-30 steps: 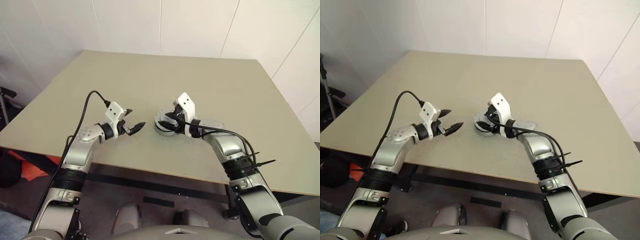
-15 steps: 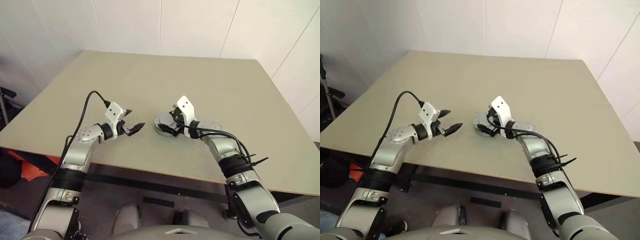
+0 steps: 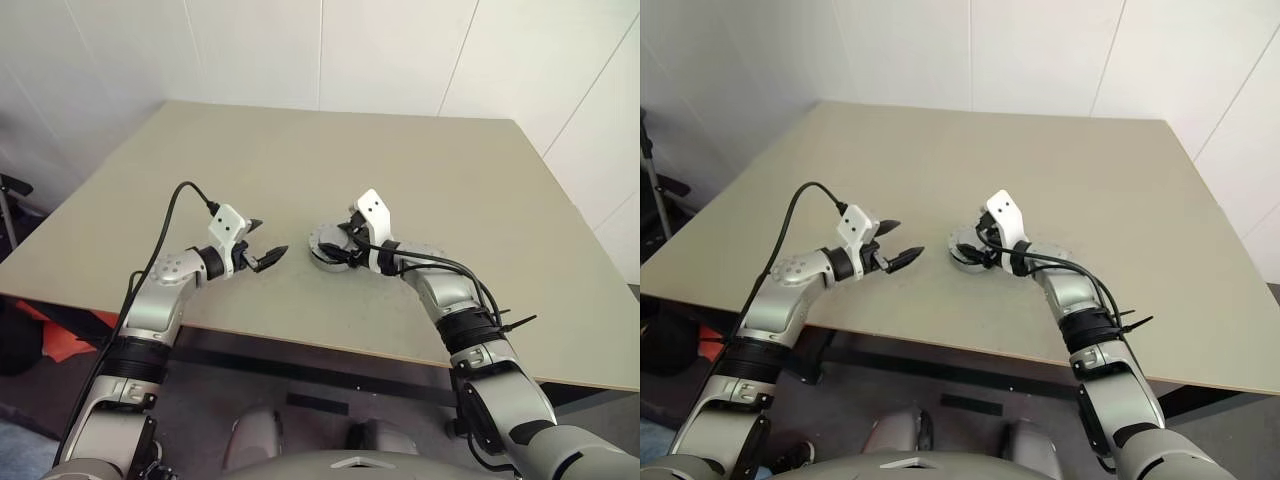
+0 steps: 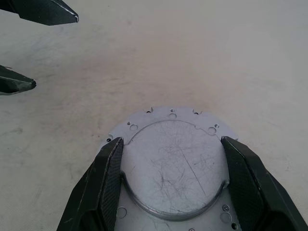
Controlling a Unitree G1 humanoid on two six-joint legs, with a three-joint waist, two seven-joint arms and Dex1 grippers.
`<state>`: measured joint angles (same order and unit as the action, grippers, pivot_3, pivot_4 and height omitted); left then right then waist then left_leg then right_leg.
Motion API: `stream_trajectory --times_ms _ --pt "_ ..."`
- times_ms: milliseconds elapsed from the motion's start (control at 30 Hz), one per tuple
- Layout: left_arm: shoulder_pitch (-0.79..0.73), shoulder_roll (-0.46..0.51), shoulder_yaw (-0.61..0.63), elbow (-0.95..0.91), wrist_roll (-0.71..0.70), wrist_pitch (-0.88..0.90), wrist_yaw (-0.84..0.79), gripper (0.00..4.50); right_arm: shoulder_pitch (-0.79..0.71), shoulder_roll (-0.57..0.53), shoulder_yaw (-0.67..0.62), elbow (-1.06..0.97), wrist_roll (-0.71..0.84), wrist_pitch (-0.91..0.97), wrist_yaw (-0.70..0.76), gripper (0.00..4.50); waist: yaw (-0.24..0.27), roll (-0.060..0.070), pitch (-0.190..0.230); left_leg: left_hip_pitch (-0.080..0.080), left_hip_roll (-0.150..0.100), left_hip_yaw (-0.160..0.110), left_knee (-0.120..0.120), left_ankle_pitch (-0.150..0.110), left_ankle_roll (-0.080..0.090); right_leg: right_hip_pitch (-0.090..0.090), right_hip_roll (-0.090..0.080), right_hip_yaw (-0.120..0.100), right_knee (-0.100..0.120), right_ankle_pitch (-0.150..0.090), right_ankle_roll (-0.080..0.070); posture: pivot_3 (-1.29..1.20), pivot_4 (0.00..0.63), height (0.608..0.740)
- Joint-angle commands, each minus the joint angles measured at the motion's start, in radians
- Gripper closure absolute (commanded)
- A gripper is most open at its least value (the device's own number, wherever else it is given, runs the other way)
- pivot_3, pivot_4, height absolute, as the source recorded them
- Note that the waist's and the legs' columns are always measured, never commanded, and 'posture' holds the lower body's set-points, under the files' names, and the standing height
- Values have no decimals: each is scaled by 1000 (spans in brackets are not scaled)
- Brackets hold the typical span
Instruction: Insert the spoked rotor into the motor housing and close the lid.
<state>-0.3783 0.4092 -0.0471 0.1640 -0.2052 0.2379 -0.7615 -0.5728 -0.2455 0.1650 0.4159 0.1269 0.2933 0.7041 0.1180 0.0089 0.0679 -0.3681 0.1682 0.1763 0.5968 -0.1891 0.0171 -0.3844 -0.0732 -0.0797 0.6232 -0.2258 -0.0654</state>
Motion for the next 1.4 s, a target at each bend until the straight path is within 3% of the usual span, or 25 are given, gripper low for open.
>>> stream_trajectory --times_ms 33,400,1133,1400 --pt "-4 1 6 -19 -6 -8 -1 0 -13 3 -12 -5 2 -11 4 1392 0 0 0 0 0 0 0 0 0 0 0 0 0 0 0 0 0 740" --pt "4 2 3 -18 -2 -7 -1 0 9 -23 -5 -65 -7 -34 43 1392 1 0 0 -1 0 0 0 -1 1 0 0 0 -1 0 0 0 0 740" --pt "5 -3 4 -24 -4 -4 2 0 4 -38 42 50 -81 -47 51 1392 2 0 0 1 0 0 0 -1 1 1 0 0 -1 0 0 0 0 740" --pt "2 -15 0 -26 -3 -2 4 0 6 -25 64 81 -96 -15 25 1392 -4 0 0 12 0 0 -1 -1 0 12 0 0 -2 -4 7 0 0 740"
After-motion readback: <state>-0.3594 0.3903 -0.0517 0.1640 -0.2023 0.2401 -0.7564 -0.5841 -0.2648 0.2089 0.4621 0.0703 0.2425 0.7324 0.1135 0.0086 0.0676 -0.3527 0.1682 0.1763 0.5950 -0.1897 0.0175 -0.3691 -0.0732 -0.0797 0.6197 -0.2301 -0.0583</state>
